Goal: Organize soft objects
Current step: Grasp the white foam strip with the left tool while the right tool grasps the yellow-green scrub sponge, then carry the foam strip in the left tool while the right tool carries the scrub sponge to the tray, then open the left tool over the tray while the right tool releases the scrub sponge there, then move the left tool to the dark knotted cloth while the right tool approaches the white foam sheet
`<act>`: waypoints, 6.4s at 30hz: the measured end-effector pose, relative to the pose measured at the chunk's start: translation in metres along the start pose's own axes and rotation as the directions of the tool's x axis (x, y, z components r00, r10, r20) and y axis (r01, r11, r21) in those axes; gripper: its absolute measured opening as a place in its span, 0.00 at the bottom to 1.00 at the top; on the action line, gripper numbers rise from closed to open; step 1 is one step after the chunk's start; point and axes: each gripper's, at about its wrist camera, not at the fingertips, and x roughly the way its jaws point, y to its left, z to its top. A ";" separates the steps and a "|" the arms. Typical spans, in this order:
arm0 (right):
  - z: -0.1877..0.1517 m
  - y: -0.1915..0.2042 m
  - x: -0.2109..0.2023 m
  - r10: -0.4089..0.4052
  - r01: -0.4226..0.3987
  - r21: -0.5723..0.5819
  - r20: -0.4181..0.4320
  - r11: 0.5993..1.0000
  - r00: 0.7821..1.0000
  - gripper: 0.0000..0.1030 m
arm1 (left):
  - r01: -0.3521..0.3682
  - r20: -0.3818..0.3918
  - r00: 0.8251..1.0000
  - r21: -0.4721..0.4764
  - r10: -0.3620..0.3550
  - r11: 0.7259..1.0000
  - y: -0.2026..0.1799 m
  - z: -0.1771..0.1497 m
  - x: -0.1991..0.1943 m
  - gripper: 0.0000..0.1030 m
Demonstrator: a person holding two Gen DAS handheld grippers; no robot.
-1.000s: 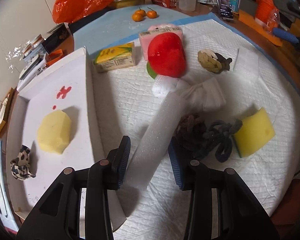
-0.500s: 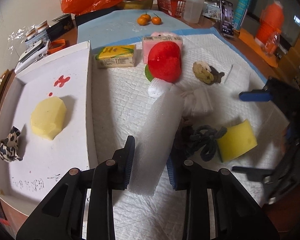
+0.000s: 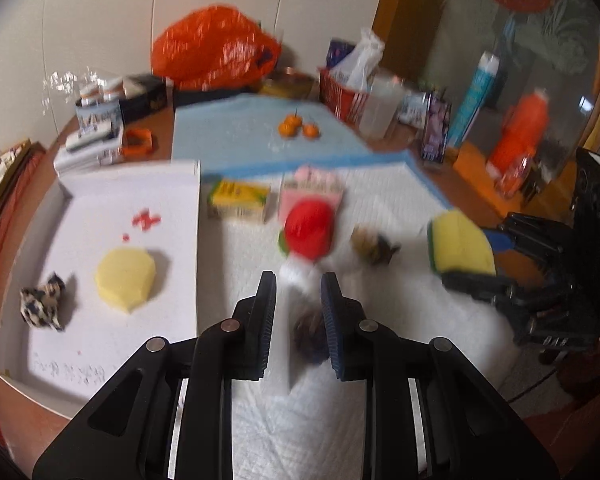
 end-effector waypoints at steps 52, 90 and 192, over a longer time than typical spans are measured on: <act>0.083 -0.031 -0.065 -0.102 -0.081 0.482 0.342 0.872 0.934 0.45 | -0.203 -0.233 0.943 0.169 0.239 0.965 -0.013 -0.055 0.101 0.19; 0.150 0.029 -0.038 -0.007 -0.140 0.331 0.406 0.933 0.914 0.45 | -0.188 0.323 0.922 -0.108 0.214 0.976 0.063 0.051 -0.123 0.19; 0.103 0.061 0.064 -0.105 -0.003 0.505 0.185 0.863 0.977 1.00 | -0.171 0.178 0.959 -0.264 0.222 0.949 0.124 0.016 -0.049 1.00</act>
